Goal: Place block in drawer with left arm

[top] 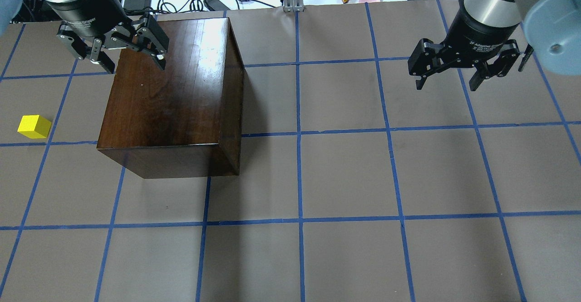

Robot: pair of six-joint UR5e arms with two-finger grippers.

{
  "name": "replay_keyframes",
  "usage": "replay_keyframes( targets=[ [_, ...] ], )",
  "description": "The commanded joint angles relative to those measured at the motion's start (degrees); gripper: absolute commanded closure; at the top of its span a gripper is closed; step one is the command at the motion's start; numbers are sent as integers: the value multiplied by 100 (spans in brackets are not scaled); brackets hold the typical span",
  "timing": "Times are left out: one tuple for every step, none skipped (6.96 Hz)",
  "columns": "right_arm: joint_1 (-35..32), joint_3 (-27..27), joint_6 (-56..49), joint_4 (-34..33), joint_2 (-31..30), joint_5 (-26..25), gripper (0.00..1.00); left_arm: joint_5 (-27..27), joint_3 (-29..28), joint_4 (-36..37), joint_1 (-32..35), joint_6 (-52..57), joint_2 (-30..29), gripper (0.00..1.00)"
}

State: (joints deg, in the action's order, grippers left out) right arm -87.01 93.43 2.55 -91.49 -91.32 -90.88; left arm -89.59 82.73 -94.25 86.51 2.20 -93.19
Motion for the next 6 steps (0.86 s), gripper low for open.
replay_keyframes(
  targets=[
    [0, 0, 0, 0, 0, 0, 0, -50, -29, -6, -46, 0, -84, 0],
    [0, 8, 0, 0, 0, 0, 0, -6, -29, -15, -90, 0, -85, 0],
    [0, 0, 0, 0, 0, 0, 0, -49, -29, -15, -160, 9, -120, 0],
    [0, 0, 0, 0, 0, 0, 0, -320, -55, -15, -265, 35, -138, 0],
    [0, 0, 0, 0, 0, 0, 0, -366, -82, 3, -527, 609, -251, 0],
    [0, 0, 0, 0, 0, 0, 0, -314, -108, 238, -896, 876, -417, 0]
  ],
)
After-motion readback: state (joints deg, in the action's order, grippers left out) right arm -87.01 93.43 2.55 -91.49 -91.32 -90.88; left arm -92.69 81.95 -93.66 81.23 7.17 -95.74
